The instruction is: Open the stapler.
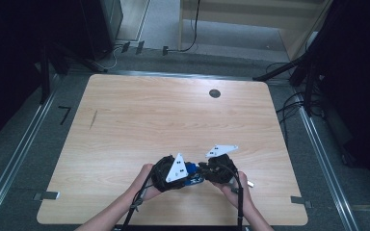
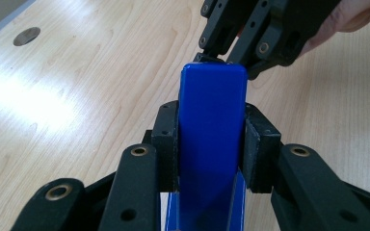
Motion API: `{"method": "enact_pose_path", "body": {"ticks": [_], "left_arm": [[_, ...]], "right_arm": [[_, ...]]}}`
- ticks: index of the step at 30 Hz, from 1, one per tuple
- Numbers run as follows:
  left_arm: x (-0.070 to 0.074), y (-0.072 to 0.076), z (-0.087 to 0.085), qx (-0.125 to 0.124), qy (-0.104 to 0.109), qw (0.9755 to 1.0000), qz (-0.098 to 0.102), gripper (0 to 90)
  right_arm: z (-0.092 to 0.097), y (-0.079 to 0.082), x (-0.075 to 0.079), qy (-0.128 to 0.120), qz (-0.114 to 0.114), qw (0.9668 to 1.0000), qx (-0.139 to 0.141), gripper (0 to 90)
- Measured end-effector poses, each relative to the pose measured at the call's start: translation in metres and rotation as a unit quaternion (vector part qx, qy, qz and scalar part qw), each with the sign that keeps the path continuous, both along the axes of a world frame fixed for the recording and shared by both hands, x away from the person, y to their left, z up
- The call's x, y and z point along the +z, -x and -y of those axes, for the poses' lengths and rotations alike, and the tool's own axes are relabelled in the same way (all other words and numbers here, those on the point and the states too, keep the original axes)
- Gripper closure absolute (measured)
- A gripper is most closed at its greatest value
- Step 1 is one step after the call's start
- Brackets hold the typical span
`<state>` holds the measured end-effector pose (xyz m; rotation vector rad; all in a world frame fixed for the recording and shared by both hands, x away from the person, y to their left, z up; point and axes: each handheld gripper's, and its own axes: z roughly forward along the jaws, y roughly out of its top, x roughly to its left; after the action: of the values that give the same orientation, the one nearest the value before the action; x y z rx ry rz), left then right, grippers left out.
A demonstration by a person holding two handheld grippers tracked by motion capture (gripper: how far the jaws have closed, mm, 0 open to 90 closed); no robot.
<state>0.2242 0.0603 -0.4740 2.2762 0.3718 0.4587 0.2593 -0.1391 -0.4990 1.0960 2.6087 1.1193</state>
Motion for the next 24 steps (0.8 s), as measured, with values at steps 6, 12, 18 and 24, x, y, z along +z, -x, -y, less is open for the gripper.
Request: {"method": "enact_pose_path", "body": {"ticks": [6,12,18,24], "left_arm": [[0.000,0.000,-0.002,0.001,0.001,1.0000,0.000,65.8],[0.001,0.000,-0.006,0.002,0.002,1.0000,-0.004,66.0],[0.001,0.000,-0.010,-0.002,0.009,0.9999,-0.007,66.0],[0.001,0.000,-0.011,-0.005,0.010,0.9999,-0.007,66.1]], "right_arm": [[0.005,-0.005,-0.003,-0.027,-0.022,0.9994,-0.002,76.1],[0.004,-0.007,-0.004,-0.037,-0.032,0.9988,0.002,75.7],[0.007,-0.010,-0.008,-0.063,-0.054,0.9965,0.000,75.0],[0.004,-0.007,-0.006,-0.050,-0.040,0.9980,0.003,74.1]]}}
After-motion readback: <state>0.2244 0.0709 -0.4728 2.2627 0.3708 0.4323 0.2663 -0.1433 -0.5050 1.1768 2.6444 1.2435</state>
